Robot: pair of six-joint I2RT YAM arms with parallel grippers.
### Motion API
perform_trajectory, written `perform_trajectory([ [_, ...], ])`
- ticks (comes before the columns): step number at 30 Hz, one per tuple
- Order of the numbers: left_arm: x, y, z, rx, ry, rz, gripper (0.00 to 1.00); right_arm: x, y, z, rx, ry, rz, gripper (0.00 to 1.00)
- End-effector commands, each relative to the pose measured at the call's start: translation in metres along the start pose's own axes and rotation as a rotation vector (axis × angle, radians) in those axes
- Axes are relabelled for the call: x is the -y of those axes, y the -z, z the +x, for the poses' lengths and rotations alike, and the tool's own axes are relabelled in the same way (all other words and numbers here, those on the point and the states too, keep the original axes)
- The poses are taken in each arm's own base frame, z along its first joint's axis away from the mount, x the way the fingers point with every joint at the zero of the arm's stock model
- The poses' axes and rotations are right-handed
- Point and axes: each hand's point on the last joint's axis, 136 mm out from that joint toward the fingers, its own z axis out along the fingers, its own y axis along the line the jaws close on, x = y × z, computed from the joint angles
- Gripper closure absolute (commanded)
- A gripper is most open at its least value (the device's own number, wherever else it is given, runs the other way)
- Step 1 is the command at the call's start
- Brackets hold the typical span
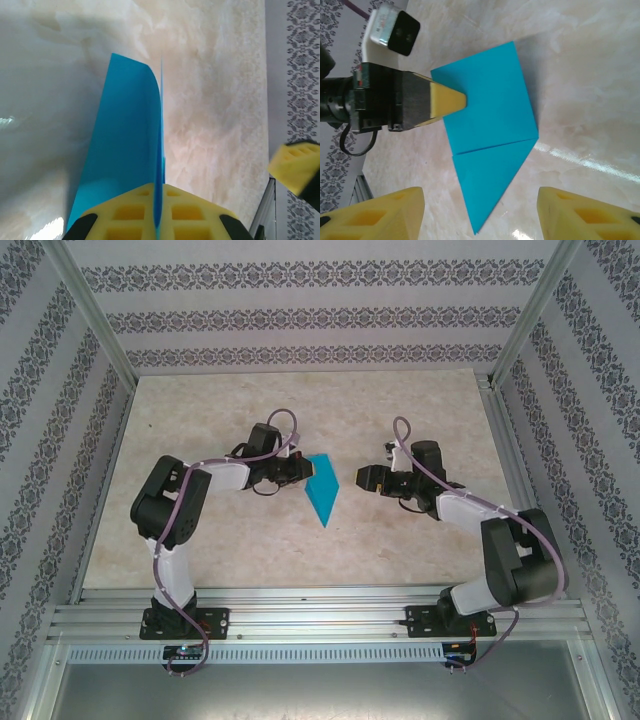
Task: Fold a paper plane with a square sheet of paper (fold left side to right side)
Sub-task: Fold the wing for the fifth time at the center of the table.
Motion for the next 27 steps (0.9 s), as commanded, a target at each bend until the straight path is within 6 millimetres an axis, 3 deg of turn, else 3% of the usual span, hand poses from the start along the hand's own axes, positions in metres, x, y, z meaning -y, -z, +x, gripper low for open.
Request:
perform_trajectory([
  [1, 0.026, 0.021, -0.004, -0.001, -0.113, 0.11, 1.0, -0.02, -0.009, -0.024, 0.008, 0.086, -0.128, 0.38],
  [13, 0.048, 0.032, 0.013, -0.087, -0.179, 0.252, 1.0, -0.018, -0.066, -0.028, -0.085, 0.039, -0.259, 0.41],
  [21, 0.048, 0.033, 0.018, -0.106, -0.196, 0.263, 1.0, -0.032, -0.075, -0.024, -0.107, 0.027, -0.308, 0.53],
  [27, 0.038, 0.029, 0.017, -0.104, -0.183, 0.222, 1.0, -0.026, -0.074, -0.019, -0.114, 0.013, -0.277, 0.72],
])
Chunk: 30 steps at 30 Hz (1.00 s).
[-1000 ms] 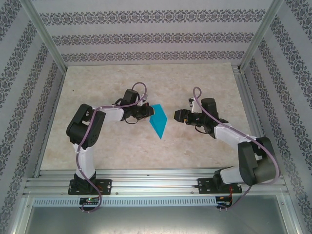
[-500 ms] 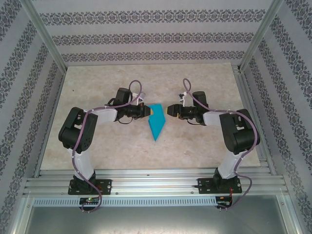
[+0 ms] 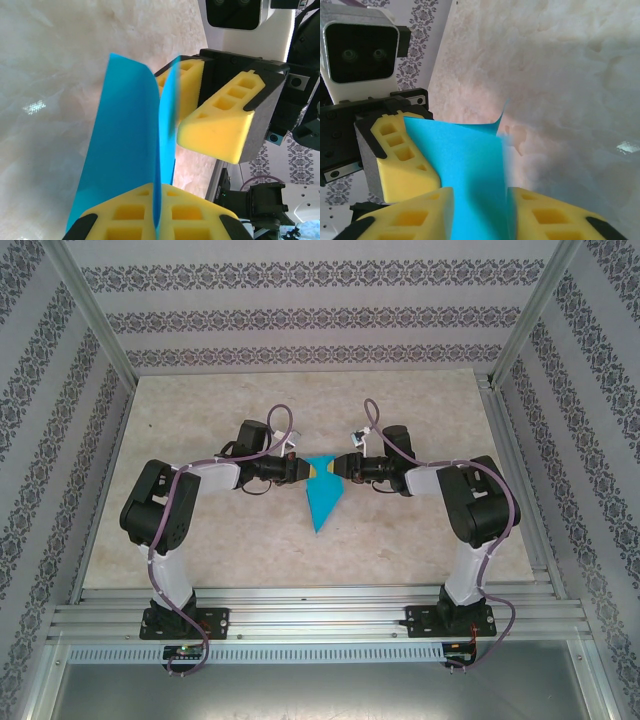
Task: Fold a paper plane with a square sheet of paper (fold left side to right side)
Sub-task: Fold the wing for the fifth time at the center of the table.
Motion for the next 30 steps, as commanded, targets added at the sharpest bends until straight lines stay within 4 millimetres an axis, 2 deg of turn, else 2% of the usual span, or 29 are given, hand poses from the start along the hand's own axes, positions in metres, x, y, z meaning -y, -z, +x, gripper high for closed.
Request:
perform_trajectory([
  [1, 0.002, 0.005, -0.002, 0.009, -0.047, -0.005, 1.0, -0.005, 0.0, -0.003, 0.003, 0.037, -0.007, 0.76],
  [4, -0.002, 0.005, 0.0, 0.004, -0.042, -0.023, 0.97, 0.001, -0.001, 0.0, -0.012, 0.022, 0.018, 0.92],
  [6, -0.005, 0.007, 0.0, 0.007, -0.051, -0.058, 0.81, 0.006, 0.0, 0.002, -0.016, 0.006, 0.043, 1.0],
  [9, -0.011, 0.018, 0.001, 0.021, -0.084, -0.165, 0.53, 0.012, 0.0, 0.007, -0.017, -0.033, 0.093, 1.0],
  [11, -0.013, 0.031, 0.002, 0.039, -0.112, -0.257, 0.43, 0.017, 0.002, 0.009, -0.012, -0.077, 0.139, 1.0],
  [15, -0.011, 0.063, 0.01, 0.073, -0.183, -0.453, 0.39, 0.02, 0.005, 0.015, -0.003, -0.142, 0.215, 1.0],
  [18, 0.005, 0.072, 0.027, 0.057, -0.257, -0.543, 0.4, 0.019, 0.004, 0.018, -0.014, -0.178, 0.256, 1.0],
  [21, 0.027, 0.06, 0.051, 0.016, -0.315, -0.547, 0.43, 0.012, 0.001, 0.017, -0.006, -0.21, 0.262, 1.0],
  [24, 0.039, 0.046, 0.072, -0.014, -0.357, -0.553, 0.41, 0.004, -0.001, 0.017, -0.006, -0.221, 0.295, 1.0],
  [30, 0.04, 0.018, 0.093, -0.059, -0.4, -0.532, 0.38, 0.0, -0.007, 0.023, -0.039, -0.286, 0.382, 1.0],
])
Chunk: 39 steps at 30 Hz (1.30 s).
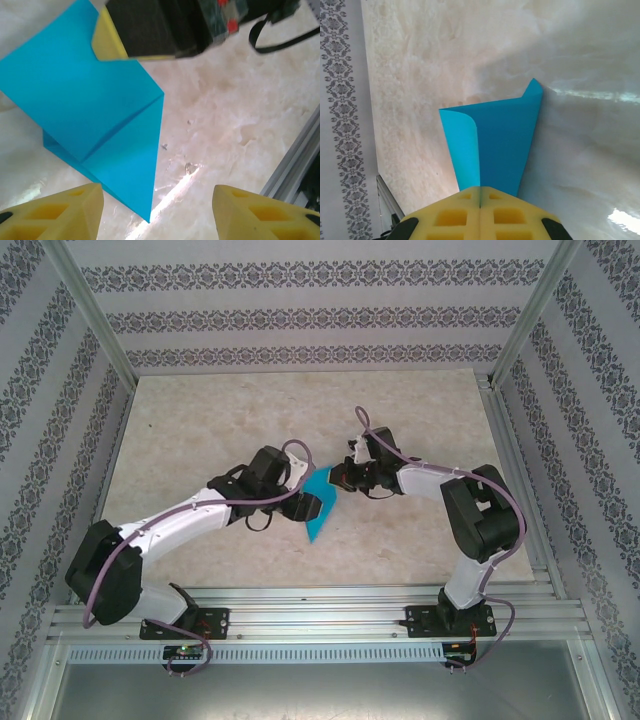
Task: Fold a paper plane with a square sheet of paper (fold left side to right side)
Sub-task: Fold the wing for the fifth time at the center of the table.
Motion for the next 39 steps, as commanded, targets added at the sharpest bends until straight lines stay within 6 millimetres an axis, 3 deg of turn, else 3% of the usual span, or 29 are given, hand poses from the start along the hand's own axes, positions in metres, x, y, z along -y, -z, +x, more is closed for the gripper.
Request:
perform_trajectory([
  [1, -0.004, -0.012, 0.009, -0.019, -0.026, -0.055, 0.38, -0.005, 0.005, -0.002, 0.014, -0.044, 0.074, 1.0],
  [7, 0.002, -0.037, 0.019, -0.049, -0.068, -0.064, 0.35, -0.004, 0.0, 0.002, 0.002, -0.082, 0.11, 1.0],
  [13, -0.006, -0.062, 0.033, -0.101, -0.093, -0.144, 0.34, -0.005, -0.004, 0.004, -0.017, -0.086, 0.128, 1.0],
  [19, -0.02, -0.071, 0.036, -0.104, -0.099, -0.26, 0.36, -0.006, -0.009, 0.006, -0.03, -0.084, 0.144, 1.0],
  [33, -0.025, -0.081, 0.046, -0.129, -0.086, -0.27, 0.62, 0.006, -0.015, 0.012, -0.054, -0.072, 0.214, 1.0],
  [39, -0.025, -0.086, 0.051, -0.148, -0.081, -0.255, 0.72, 0.002, -0.012, 0.007, -0.043, -0.047, 0.204, 0.89],
])
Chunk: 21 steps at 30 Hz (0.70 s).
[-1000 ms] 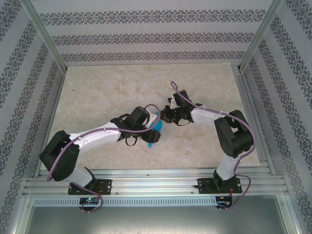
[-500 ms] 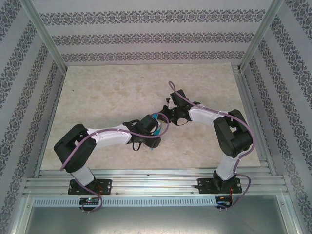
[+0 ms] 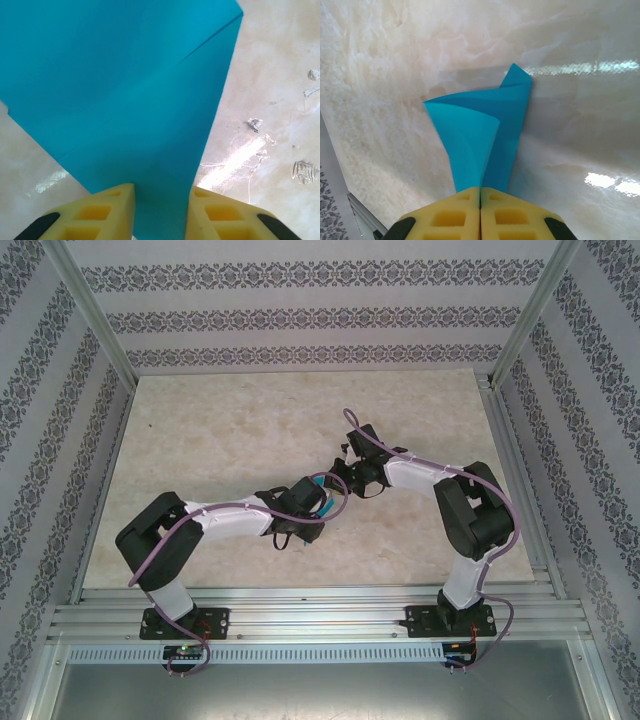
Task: Fold a paper plane with a square sheet of paper (fold left side to right side)
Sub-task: Fold the wing for the fifth time at the center of the table.
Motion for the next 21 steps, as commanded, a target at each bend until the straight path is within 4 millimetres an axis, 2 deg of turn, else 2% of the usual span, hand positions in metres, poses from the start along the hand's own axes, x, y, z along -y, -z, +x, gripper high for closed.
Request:
perform_trajectory([
  [1, 0.011, -0.003, -0.011, 0.032, 0.002, 0.033, 0.73, -0.009, 0.003, -0.007, 0.029, 0.048, -0.001, 0.87],
  [4, 0.013, -0.004, -0.009, 0.038, 0.019, 0.051, 0.81, -0.01, 0.015, -0.013, 0.059, 0.06, -0.004, 0.79],
  [7, 0.014, -0.004, -0.01, 0.053, 0.041, 0.067, 0.84, -0.01, 0.03, -0.018, 0.091, 0.074, -0.003, 0.71],
  [13, 0.011, 0.005, -0.017, 0.104, 0.114, 0.152, 0.9, 0.006, 0.067, -0.027, 0.191, 0.097, 0.022, 0.59],
  [16, 0.009, 0.011, -0.021, 0.138, 0.166, 0.225, 0.92, 0.014, 0.077, -0.028, 0.229, 0.112, 0.01, 0.58],
  [21, 0.007, 0.016, -0.025, 0.18, 0.26, 0.367, 0.96, 0.013, 0.076, -0.02, 0.234, 0.149, -0.067, 0.6],
])
